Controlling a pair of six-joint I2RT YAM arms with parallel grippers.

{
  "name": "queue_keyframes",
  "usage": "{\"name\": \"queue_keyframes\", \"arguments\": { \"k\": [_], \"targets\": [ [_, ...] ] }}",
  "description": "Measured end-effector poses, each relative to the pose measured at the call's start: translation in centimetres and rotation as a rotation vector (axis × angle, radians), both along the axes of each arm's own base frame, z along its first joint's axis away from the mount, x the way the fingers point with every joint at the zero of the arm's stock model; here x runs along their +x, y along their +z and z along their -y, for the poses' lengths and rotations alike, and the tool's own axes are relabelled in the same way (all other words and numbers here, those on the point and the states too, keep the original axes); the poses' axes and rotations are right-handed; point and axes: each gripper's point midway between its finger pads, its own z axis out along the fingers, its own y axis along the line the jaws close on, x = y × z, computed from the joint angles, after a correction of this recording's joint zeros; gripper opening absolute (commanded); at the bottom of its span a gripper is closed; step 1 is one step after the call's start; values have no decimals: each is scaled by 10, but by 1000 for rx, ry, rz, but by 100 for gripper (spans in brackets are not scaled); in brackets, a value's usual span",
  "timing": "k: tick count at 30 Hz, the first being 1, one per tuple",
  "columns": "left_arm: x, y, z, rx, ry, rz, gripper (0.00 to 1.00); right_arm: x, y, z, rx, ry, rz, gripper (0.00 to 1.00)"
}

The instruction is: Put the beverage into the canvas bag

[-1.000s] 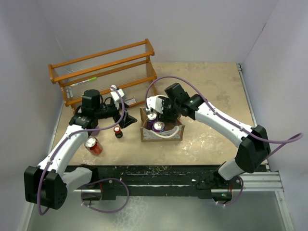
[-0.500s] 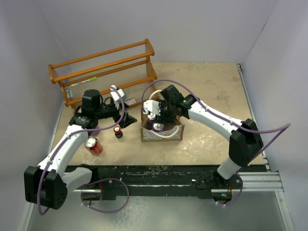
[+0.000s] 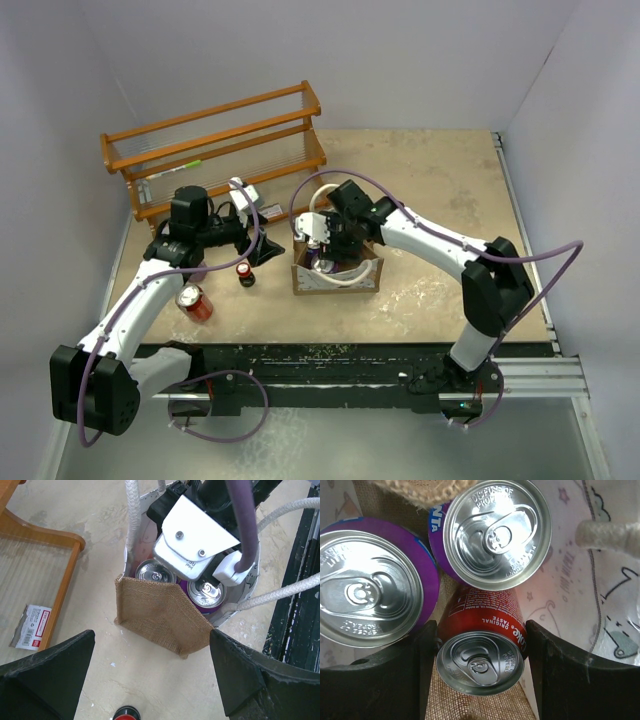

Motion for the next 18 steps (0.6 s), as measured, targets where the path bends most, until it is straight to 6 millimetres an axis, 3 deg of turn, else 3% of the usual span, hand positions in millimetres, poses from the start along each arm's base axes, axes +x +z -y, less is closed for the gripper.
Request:
{"name": "queue_keyframes", "arguments": {
  "k": [8,18],
  "targets": [
    [0,1,0,0,0,2,99,3,-4,-5,0,1,-14,35],
    [0,1,0,0,-1,5,99,5,-5,-8,5,-12,-19,54]
  ]
}}
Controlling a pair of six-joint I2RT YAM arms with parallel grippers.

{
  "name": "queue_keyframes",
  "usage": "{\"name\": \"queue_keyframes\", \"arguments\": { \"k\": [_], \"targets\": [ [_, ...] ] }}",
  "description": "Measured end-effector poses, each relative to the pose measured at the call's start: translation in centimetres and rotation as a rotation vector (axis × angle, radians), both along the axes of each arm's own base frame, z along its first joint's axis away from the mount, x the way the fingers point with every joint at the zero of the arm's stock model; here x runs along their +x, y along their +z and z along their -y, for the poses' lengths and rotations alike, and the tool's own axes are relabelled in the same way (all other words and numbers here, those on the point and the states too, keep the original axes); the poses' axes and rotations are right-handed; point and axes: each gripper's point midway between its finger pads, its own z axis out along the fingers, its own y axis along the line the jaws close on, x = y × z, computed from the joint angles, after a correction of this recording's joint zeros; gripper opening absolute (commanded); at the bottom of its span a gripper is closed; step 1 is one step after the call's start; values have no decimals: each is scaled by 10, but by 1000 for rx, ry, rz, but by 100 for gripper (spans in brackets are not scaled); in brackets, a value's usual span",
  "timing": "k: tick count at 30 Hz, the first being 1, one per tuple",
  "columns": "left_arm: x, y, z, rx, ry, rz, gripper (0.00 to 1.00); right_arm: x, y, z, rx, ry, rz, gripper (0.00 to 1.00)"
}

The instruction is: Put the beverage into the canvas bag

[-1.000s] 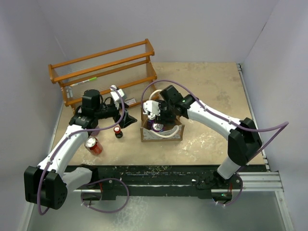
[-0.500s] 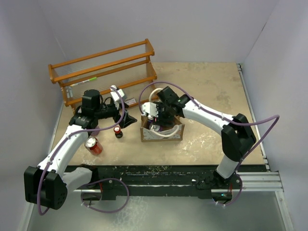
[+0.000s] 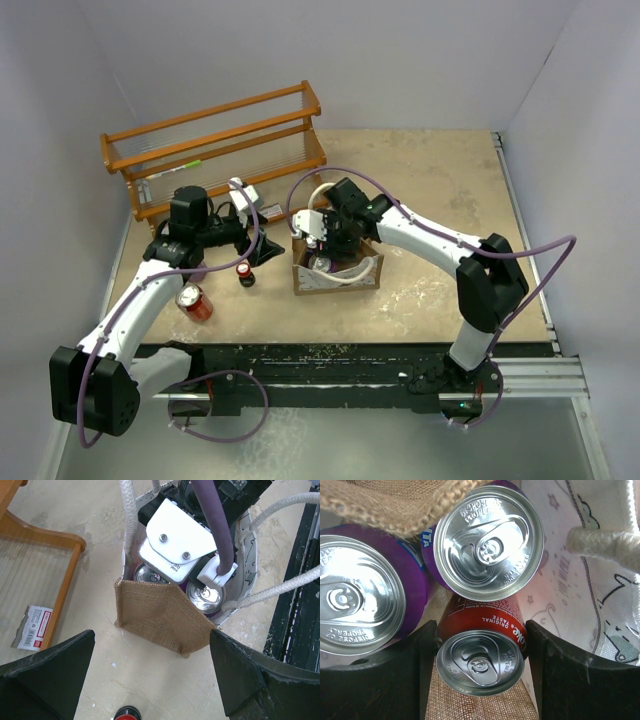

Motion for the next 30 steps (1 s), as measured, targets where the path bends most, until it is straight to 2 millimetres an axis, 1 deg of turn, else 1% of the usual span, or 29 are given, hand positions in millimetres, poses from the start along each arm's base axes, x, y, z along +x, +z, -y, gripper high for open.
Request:
{"name": "queue_keyframes", "arguments": {
  "k": [5,14,20,24,30],
  "targets": [
    [-1,2,0,1,-2,11,100,0,0,0,5,-10,-2,60],
    [-1,2,0,1,-2,12,100,1,1,-2,16,-27,-4,77],
    [-1,2,-1,3,-3,14,100,11,14,-11,63,-27,50,87],
    [-1,2,-1,3,-3,14,100,14,19,-13,80,-29,67,88],
    [-1,1,-1,11,-8,24,100,13,31,-13,103,-29,85,84]
  ]
}}
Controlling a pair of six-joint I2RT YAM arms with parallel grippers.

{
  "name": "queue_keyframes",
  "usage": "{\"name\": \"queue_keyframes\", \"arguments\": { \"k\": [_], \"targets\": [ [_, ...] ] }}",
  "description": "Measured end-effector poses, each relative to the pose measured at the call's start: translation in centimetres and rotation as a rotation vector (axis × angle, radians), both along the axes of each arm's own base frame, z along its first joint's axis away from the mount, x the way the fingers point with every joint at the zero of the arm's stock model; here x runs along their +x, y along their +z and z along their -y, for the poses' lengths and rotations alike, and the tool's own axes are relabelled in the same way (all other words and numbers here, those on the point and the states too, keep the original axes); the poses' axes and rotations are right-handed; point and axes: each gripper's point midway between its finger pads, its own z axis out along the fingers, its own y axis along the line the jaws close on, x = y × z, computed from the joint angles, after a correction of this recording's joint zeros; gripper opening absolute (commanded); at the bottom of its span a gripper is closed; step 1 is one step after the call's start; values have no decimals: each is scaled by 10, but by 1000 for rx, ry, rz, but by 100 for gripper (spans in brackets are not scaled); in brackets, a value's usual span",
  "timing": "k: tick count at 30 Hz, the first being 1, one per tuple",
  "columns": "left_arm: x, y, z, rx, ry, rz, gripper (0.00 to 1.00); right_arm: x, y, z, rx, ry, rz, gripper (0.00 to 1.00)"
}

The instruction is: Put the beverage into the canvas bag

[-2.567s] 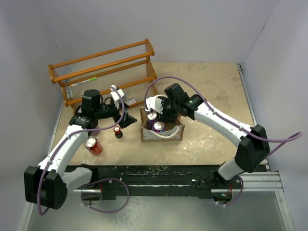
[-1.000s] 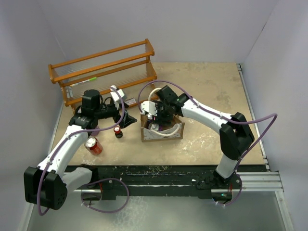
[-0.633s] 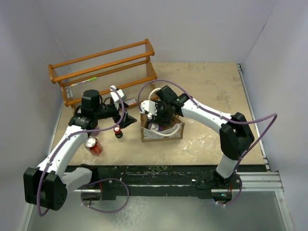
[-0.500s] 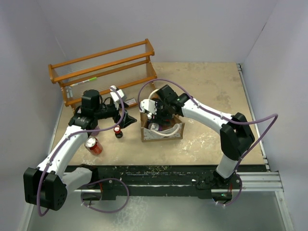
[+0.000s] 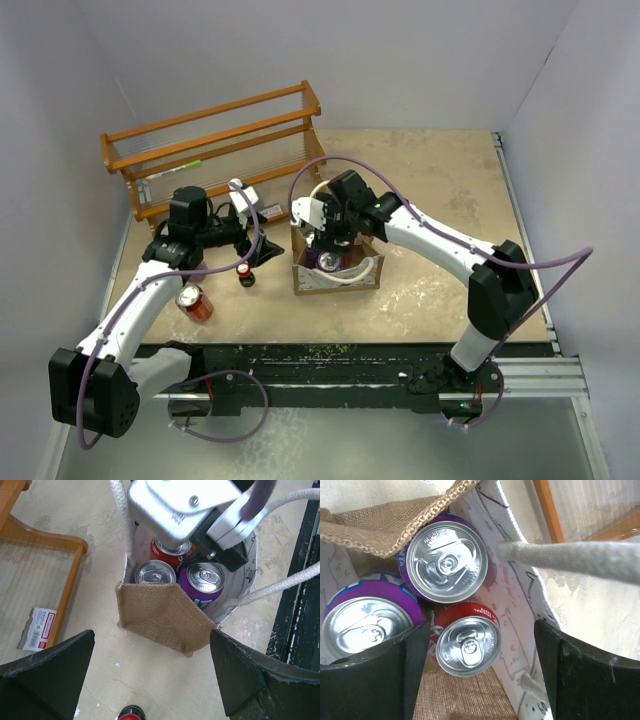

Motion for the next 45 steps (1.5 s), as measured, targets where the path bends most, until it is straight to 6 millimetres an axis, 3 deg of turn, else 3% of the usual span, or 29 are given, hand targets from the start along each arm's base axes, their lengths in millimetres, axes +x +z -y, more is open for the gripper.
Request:
{"name": "queue_keyframes", "arguments": {
  "k": [8,13,28,39,45],
  "targets": [
    [0,-1,0,5,-3,4,99,-7,35,-3,81,27,42,77],
    [0,-1,-1,10,-5,10,99,-11,44,-4,102,38,52,72],
    [1,-1,-1,19,-8,24,99,-25,24,9,51,58,12,68],
    [7,-4,-10,65,42,29,99,-34,71,16,127,59,102,68],
    [22,26,-19,112,100,104,99,-55,102,30,226,41,118,69]
  ]
}}
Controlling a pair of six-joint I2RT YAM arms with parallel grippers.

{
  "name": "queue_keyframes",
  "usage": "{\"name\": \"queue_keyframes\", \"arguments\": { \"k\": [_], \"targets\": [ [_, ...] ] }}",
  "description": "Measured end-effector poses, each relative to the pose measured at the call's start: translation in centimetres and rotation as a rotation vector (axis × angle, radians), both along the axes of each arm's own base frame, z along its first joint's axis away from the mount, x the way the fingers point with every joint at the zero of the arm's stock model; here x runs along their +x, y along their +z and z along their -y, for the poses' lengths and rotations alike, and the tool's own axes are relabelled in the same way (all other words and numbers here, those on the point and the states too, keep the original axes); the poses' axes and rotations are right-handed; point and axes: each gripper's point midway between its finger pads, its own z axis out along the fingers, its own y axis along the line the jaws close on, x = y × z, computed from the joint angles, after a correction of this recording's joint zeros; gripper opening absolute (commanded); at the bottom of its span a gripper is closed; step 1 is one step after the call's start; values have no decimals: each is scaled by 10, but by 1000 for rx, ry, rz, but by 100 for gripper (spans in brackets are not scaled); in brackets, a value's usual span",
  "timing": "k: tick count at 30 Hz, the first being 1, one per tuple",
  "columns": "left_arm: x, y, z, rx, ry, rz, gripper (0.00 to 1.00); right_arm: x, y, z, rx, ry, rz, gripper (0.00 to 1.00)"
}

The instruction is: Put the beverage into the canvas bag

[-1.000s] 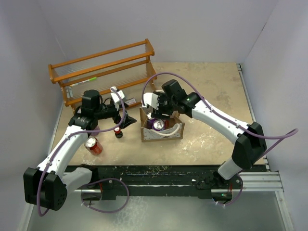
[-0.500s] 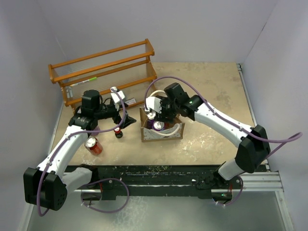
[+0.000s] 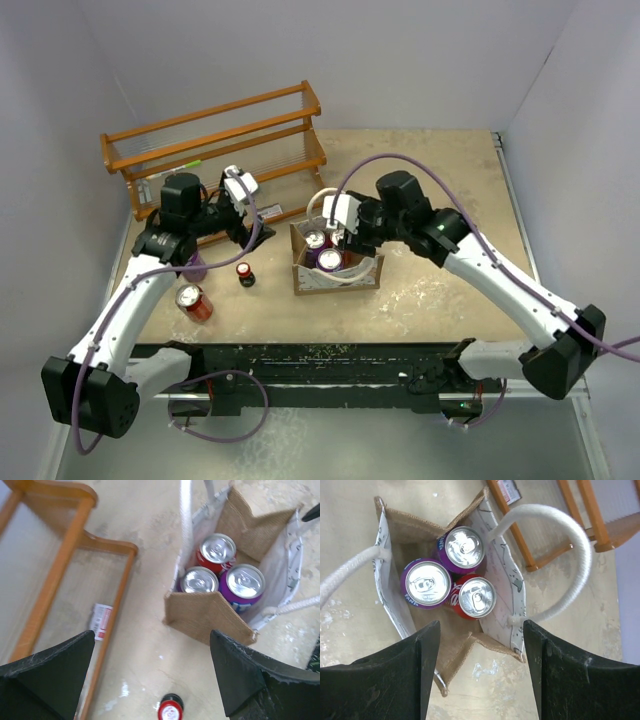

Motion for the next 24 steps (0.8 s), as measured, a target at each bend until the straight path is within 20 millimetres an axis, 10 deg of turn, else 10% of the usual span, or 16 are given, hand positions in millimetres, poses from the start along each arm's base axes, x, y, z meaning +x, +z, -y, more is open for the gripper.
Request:
{"name": "queue_keyframes", "arguments": {
  "k": [10,24],
  "targets": [
    [24,41,-39,184,180,79,99,30,31,60,243,-247,-13,76],
    [-4,-10,-158,463,567,-201,99,36,45,86,368,-340,11,81]
  ]
}}
